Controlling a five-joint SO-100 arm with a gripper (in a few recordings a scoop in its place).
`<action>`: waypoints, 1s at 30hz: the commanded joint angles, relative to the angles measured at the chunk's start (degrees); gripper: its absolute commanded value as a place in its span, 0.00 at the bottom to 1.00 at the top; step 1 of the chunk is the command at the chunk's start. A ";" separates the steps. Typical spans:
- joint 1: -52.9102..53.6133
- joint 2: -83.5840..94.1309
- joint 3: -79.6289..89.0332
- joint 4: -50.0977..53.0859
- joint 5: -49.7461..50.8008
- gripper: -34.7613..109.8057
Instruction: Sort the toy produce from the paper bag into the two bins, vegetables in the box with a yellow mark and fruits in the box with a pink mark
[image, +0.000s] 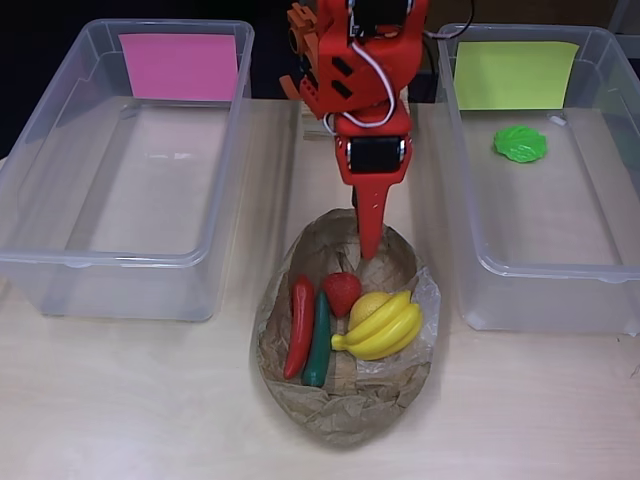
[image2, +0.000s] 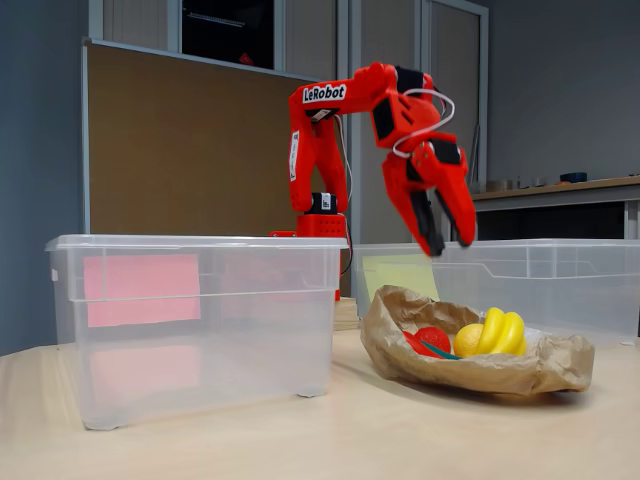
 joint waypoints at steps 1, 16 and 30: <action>-2.20 -4.39 -3.08 -1.85 -1.58 0.41; -5.36 -25.40 -22.41 -2.90 -2.11 0.42; -3.08 -36.83 -30.94 -1.05 -2.20 0.38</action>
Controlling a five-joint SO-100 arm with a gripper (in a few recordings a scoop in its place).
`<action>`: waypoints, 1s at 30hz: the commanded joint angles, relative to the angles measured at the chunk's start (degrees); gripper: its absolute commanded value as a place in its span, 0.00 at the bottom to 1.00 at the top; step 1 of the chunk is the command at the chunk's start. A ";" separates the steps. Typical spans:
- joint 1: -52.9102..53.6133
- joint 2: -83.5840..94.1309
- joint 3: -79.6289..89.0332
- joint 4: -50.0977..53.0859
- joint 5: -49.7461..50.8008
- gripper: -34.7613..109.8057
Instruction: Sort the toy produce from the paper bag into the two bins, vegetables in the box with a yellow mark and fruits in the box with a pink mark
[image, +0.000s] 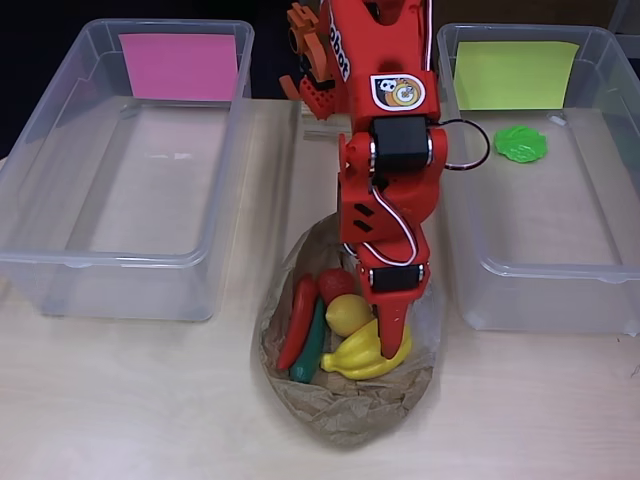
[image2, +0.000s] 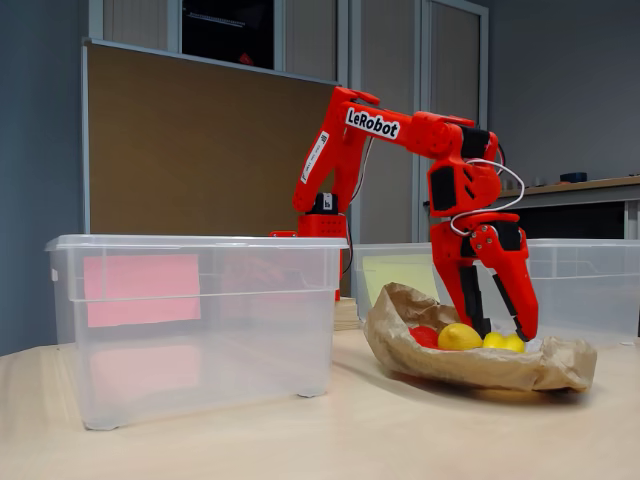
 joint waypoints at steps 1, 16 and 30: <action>0.18 -0.79 -3.08 1.76 -0.88 0.38; 1.93 -7.12 -6.50 -2.20 5.89 0.35; 2.11 -9.05 -5.98 -2.11 6.15 0.50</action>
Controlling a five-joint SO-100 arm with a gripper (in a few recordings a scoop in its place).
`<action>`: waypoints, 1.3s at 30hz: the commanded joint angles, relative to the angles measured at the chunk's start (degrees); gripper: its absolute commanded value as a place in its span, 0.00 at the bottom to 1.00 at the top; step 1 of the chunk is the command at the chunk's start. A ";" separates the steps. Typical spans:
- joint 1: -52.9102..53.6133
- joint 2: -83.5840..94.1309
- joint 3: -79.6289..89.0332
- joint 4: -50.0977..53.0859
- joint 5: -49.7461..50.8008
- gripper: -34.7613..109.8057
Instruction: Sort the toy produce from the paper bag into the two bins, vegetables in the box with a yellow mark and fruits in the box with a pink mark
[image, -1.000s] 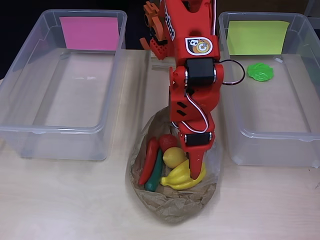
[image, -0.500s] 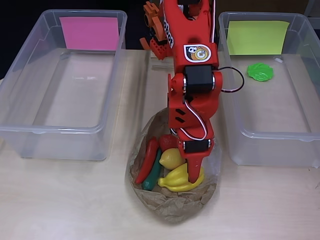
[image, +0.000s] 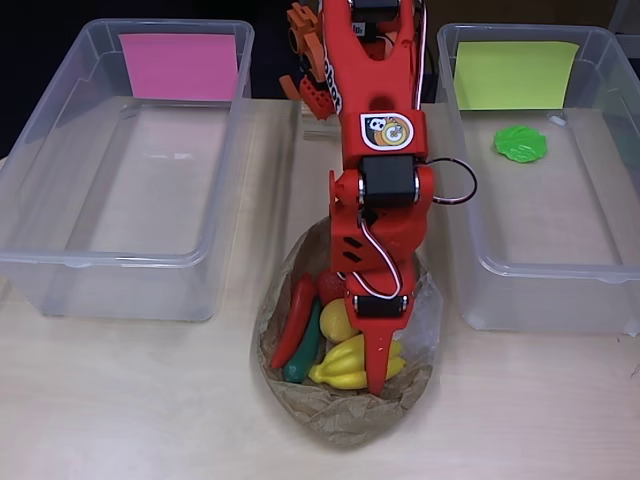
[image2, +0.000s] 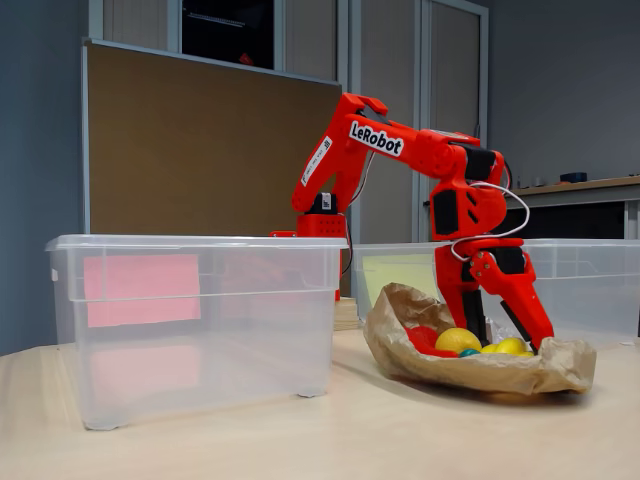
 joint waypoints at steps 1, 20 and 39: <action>0.09 0.70 0.09 -0.35 -0.26 0.49; -2.55 13.01 -8.00 14.59 1.85 0.36; 24.35 50.89 13.36 27.77 14.15 0.38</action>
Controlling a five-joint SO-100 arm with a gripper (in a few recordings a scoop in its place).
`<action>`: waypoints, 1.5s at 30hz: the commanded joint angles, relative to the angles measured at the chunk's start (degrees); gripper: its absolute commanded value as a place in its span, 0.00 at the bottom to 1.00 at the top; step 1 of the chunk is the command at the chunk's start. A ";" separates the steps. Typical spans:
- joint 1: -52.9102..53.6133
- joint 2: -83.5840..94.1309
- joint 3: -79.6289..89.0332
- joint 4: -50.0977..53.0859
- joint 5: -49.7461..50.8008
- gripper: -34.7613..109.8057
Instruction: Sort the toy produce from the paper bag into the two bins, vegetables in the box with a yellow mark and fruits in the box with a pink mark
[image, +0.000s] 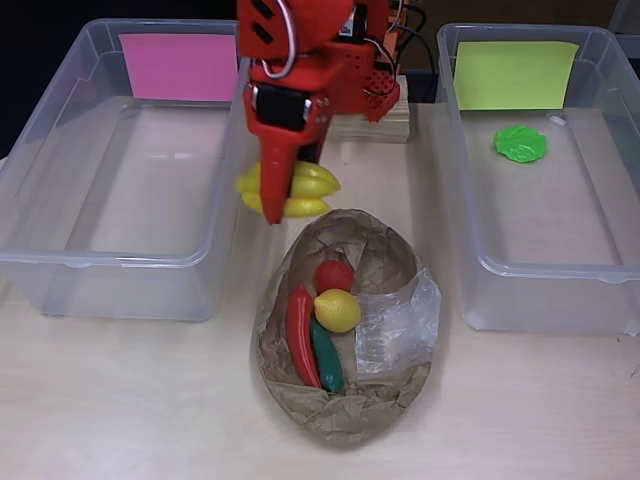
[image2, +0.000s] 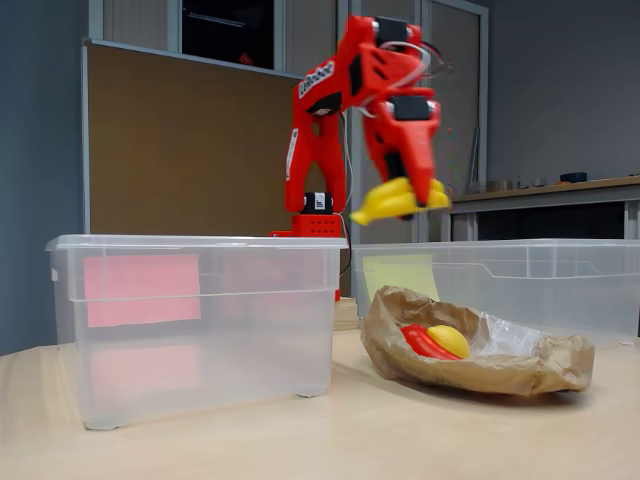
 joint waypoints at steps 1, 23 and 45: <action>10.20 6.33 1.14 3.87 4.66 0.38; 52.73 -4.83 28.74 -30.85 7.91 0.42; 22.59 20.39 24.08 -27.33 -0.09 0.45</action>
